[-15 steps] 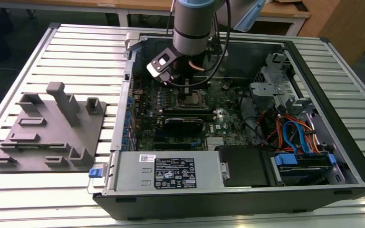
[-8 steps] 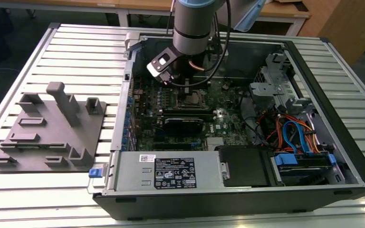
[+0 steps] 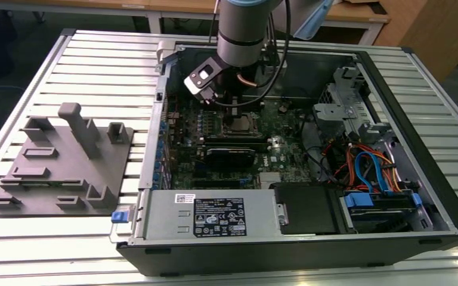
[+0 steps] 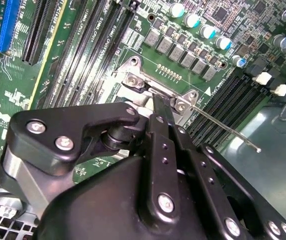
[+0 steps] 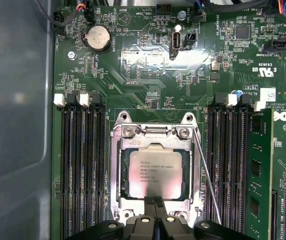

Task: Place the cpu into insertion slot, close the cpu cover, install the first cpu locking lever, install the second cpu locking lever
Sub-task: 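Close the cpu cover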

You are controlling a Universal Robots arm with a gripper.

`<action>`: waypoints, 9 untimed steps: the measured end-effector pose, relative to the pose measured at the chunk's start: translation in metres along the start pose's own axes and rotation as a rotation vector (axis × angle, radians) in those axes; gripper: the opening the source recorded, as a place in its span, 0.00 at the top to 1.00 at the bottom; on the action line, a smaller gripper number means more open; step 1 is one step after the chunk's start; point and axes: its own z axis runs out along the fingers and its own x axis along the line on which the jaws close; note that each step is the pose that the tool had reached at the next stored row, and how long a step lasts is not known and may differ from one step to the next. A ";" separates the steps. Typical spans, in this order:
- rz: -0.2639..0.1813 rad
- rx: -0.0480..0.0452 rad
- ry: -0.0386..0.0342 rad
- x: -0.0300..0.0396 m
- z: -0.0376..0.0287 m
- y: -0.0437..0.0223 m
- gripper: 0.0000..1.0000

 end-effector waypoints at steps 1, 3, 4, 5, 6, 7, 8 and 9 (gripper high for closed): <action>0.000 0.0000 0.0000 0.0000 0.0000 0.0000 0.90; 0.000 0.0002 0.0002 -0.0001 0.0009 0.0000 0.90; 0.000 0.0002 0.0009 -0.0001 0.0016 0.0000 0.90; 0.000 0.0002 0.0016 -0.0001 0.0022 0.0000 0.90; 0.000 0.0002 0.0022 -0.0002 0.0027 0.0000 0.90; 0.000 0.0002 0.0024 -0.0002 0.0033 0.0000 0.90; 0.000 0.0002 0.0024 -0.0002 0.0038 0.0000 0.90; 0.000 0.0002 0.0024 -0.0002 0.0042 0.0000 0.90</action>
